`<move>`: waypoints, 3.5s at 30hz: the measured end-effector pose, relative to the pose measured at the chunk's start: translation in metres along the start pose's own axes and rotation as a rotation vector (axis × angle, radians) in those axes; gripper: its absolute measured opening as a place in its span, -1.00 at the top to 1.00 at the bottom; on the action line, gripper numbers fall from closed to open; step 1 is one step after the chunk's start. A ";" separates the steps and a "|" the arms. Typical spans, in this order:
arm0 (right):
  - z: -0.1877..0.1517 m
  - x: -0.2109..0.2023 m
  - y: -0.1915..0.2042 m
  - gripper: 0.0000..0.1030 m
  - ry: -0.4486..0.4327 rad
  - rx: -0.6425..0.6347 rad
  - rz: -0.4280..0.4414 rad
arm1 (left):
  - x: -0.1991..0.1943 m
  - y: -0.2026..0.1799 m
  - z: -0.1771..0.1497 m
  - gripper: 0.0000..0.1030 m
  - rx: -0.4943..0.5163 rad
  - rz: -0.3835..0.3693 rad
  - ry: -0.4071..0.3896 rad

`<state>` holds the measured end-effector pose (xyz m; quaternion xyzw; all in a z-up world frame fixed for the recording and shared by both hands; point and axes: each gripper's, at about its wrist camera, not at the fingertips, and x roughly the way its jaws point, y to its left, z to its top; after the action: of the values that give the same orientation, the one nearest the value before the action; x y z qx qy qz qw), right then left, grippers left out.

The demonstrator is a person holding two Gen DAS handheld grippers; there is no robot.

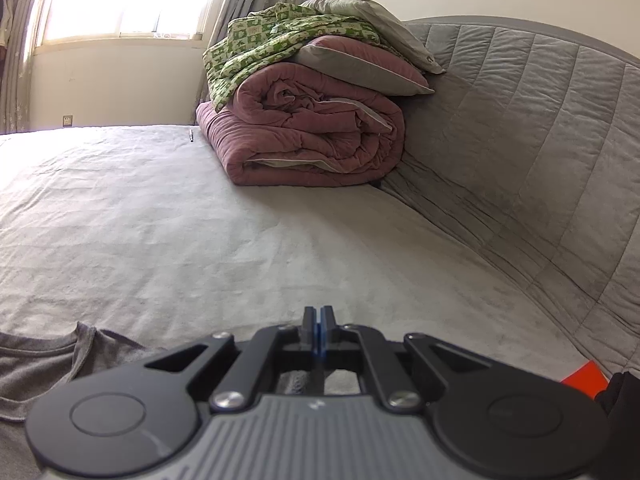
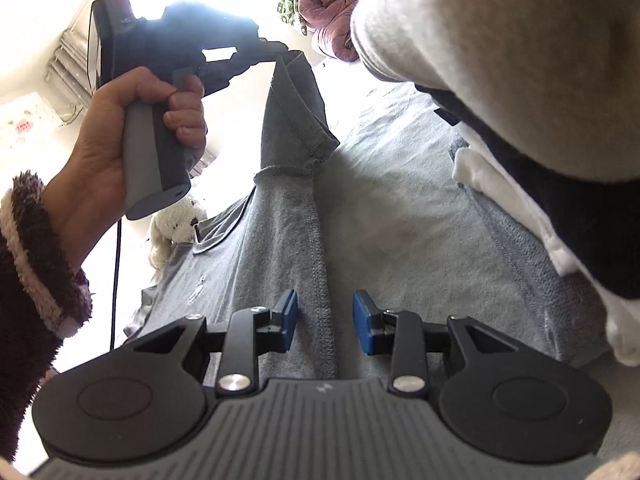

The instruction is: Fold clothes

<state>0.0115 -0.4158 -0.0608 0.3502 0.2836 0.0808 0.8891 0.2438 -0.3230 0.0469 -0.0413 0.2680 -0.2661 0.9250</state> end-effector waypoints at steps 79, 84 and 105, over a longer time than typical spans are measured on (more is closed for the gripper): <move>-0.102 -0.070 0.098 0.16 0.099 -0.480 -0.327 | -0.396 0.253 -0.246 -0.13 0.076 0.322 0.063; -0.102 -0.028 0.102 0.08 0.143 -0.504 -0.355 | -0.361 0.258 -0.233 -0.23 0.021 0.311 0.121; -0.061 0.070 0.147 0.03 0.115 -0.547 -0.234 | -0.302 0.396 -0.182 -0.20 -0.340 0.421 0.004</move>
<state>0.0430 -0.2476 -0.0300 0.0575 0.3397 0.0709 0.9361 0.1194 0.1828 -0.0519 -0.1387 0.3132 -0.0192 0.9393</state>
